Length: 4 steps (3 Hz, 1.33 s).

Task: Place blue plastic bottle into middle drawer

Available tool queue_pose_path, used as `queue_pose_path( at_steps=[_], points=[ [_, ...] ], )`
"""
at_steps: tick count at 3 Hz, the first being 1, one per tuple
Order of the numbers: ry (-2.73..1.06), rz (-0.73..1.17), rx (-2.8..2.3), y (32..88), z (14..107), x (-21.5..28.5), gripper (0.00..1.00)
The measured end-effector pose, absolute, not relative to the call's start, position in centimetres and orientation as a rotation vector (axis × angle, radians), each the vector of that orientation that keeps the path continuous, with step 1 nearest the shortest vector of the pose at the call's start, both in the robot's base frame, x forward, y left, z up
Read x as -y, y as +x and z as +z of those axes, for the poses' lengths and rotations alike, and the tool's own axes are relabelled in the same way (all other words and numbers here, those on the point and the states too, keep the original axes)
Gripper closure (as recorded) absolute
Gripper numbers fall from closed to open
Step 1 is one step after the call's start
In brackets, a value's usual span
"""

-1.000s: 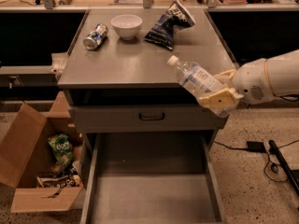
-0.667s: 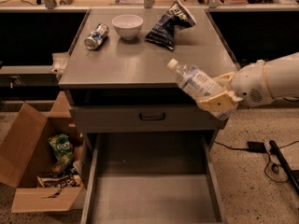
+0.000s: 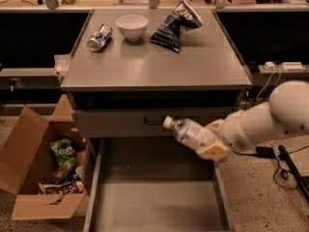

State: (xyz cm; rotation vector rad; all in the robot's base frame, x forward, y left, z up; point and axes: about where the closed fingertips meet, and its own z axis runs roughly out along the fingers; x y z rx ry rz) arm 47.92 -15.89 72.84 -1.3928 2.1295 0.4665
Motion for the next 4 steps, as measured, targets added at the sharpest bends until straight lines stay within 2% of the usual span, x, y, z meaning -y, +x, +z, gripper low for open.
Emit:
queue_pose_path(
  at_steps=[2, 4],
  points=[
    [-1.553, 0.448, -2.324, 43.2, 57.9, 15.1, 1.0],
    [-1.623, 0.456, -2.452, 42.7, 45.9, 13.6, 0.99]
  ],
)
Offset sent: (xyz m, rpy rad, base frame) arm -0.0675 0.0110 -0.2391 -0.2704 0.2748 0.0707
